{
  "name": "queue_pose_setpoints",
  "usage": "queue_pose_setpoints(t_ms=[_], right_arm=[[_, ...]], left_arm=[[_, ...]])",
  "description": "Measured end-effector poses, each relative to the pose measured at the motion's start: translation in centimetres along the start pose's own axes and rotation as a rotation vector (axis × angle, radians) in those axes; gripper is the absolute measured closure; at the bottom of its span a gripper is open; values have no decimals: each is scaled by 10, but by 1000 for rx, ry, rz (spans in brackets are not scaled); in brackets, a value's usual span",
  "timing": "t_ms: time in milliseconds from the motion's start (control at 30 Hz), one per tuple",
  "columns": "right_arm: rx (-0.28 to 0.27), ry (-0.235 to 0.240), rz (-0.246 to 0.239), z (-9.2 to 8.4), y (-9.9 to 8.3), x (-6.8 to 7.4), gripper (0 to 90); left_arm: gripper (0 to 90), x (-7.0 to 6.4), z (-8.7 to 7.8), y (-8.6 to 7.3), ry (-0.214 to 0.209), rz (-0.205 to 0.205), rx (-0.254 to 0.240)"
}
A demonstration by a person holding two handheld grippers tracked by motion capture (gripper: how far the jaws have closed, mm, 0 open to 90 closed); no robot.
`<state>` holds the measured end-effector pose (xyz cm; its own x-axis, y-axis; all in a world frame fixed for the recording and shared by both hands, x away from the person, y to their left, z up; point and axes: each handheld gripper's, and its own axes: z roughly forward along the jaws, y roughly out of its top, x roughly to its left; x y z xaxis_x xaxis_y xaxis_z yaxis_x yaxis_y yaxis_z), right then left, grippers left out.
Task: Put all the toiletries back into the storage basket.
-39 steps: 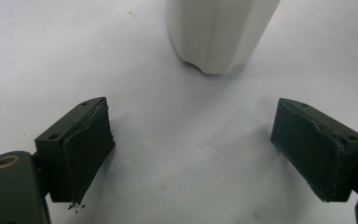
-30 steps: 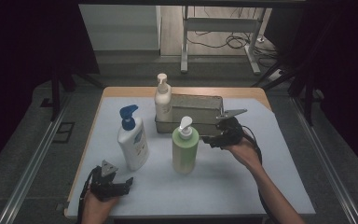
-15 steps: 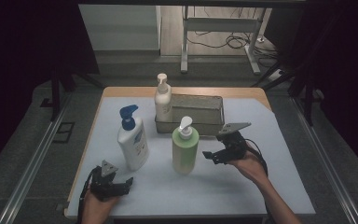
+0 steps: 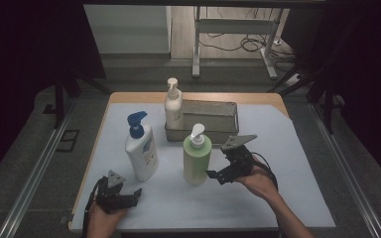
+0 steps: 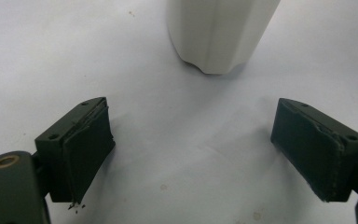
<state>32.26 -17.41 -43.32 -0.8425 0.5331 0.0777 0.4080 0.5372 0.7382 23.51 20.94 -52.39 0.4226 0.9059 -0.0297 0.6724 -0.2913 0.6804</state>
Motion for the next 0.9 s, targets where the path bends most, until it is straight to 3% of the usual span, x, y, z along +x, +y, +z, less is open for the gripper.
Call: queue_pose_setpoints(t_ms=[900], right_arm=[[-38,12,-55,26,35,21,17]], left_arm=[[119,0,0,0,0,5,1]])
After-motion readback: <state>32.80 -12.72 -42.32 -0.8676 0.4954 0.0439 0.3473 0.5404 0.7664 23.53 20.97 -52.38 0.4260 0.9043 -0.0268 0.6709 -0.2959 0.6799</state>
